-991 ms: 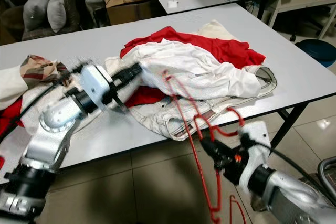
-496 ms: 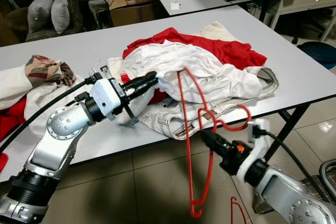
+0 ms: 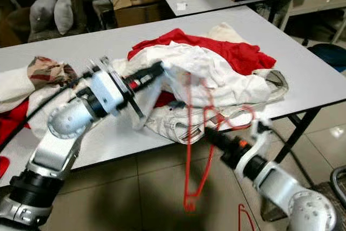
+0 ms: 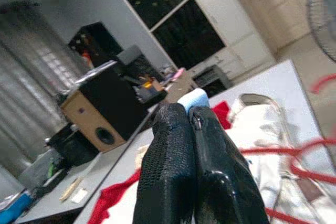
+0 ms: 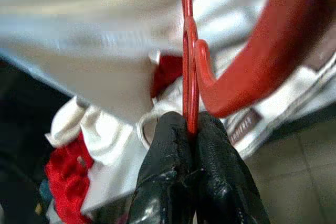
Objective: Hang hanger
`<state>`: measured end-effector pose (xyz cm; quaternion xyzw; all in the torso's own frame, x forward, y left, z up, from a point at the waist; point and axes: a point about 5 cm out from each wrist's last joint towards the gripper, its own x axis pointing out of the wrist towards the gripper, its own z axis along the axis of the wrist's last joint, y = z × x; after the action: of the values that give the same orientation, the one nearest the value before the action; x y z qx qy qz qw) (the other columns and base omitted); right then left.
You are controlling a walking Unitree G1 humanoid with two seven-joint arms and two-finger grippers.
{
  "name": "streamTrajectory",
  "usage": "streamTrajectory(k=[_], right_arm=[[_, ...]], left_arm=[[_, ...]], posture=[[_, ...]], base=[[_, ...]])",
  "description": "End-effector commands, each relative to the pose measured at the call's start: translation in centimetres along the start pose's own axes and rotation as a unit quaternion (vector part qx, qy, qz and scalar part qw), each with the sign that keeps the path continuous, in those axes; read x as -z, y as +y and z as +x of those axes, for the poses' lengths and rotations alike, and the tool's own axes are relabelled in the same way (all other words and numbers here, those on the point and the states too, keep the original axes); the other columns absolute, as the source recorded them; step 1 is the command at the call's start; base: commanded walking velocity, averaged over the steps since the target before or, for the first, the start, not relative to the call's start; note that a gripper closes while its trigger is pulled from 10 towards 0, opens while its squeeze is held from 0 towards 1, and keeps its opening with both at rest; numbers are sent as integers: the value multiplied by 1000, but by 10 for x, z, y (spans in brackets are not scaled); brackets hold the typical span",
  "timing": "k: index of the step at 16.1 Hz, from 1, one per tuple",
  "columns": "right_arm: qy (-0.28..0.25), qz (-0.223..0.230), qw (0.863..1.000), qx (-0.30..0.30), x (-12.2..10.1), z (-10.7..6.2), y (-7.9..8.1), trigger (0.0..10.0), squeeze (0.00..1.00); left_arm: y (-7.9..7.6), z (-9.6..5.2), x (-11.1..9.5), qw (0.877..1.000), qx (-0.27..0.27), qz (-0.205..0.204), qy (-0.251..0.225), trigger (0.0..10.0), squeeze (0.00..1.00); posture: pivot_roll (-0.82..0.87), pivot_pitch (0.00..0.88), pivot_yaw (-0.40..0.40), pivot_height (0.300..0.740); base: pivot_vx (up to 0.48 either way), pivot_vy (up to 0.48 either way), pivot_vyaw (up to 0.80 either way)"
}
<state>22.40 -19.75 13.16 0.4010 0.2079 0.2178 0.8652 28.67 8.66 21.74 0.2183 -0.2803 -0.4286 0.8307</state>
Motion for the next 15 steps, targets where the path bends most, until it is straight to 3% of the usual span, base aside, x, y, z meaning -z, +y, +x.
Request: streamTrajectory(k=[1,5,9,11,12,15], right_arm=[[-32,34,999,-5,-8,-1,0,10000,0],[-62,122,990,16,-11,3,-11,10000,0],[-116,210,969,53,-21,10,-22,10000,0],[-174,223,958,38,-44,8,-17,10000,0],[-222,235,946,34,-62,6,-13,10000,0],[-289,276,916,44,-88,14,-10,10000,0]], left_arm=[[-2,-1,-4,1000,15,15,-6,0,0],[2,5,-12,999,6,23,-28,0,0],[0,8,-14,999,12,24,-32,0,0],[-6,-1,2,999,25,24,9,0,0],[-12,-7,15,998,37,22,40,0,0],[-30,-10,32,994,79,4,80,0,0]], posture=[[-60,37,104,740],[-60,35,104,740],[-54,33,100,740],[-54,34,99,740],[-53,33,101,740],[-58,33,111,740]], base=[[0,0,0],[0,0,0],[0,0,0],[0,0,0],[0,0,0],[0,0,0]])
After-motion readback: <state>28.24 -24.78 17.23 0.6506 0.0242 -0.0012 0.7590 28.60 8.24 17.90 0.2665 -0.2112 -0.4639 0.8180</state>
